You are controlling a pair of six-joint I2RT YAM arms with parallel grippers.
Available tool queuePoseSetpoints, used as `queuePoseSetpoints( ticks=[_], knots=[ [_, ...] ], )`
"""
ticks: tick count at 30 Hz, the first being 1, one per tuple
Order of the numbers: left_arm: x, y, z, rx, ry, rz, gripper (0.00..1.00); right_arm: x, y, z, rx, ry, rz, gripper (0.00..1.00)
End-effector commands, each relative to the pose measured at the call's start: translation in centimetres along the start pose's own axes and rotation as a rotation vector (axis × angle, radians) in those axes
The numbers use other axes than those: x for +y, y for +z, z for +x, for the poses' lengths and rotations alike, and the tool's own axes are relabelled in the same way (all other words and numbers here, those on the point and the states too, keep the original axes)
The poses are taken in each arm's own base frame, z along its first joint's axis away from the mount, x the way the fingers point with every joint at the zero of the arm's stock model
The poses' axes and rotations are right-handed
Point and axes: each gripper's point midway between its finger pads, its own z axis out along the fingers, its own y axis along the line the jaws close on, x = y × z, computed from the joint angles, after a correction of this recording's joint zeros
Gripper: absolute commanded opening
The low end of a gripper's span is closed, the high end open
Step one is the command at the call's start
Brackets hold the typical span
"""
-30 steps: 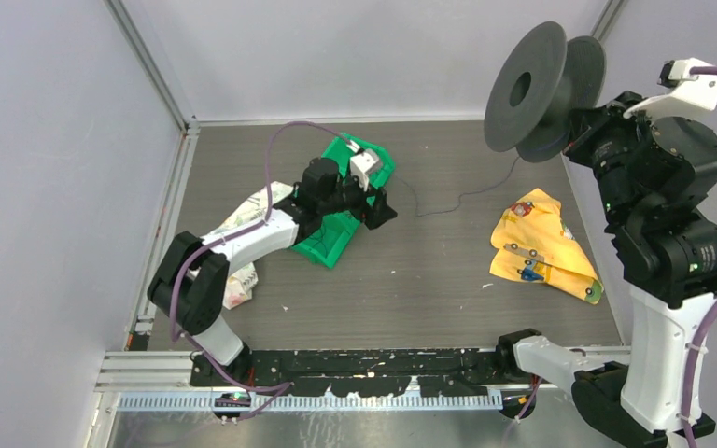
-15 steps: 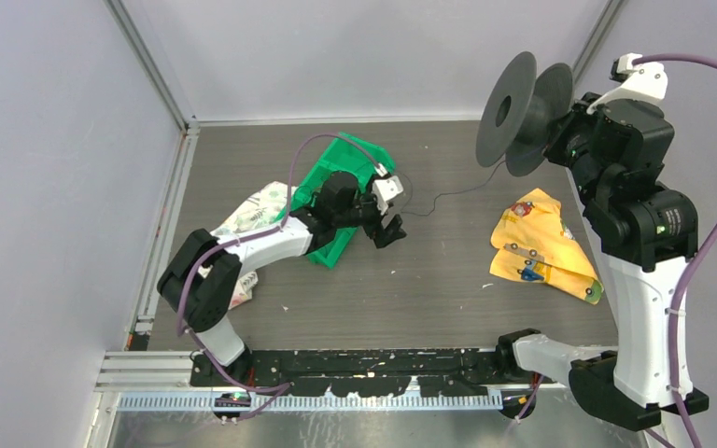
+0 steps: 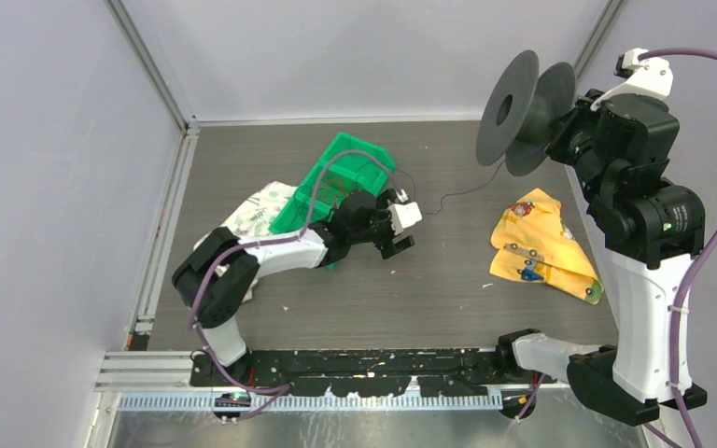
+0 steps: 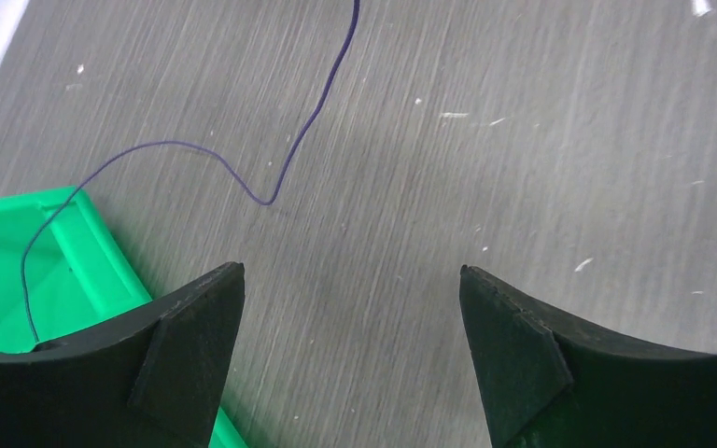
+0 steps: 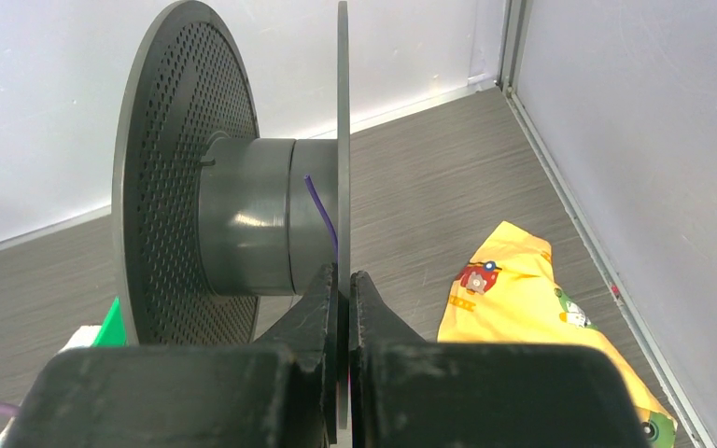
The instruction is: Wrap the cables
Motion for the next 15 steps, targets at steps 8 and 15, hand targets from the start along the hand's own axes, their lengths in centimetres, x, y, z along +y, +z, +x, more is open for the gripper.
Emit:
queuePoseSetpoints(
  ticks=[8,15],
  knots=[
    [4.4,3.2,-0.3,-0.132,0.034,-0.275,0.83,1.5,-1.0,-3.1,-0.105,0.085,-0.076,0.00],
    [4.3,4.4,-1.6,-0.176,0.002,-0.254,0.80,1.8,-0.9,-2.7,-0.088,0.084,-0.093,0.00]
  ],
)
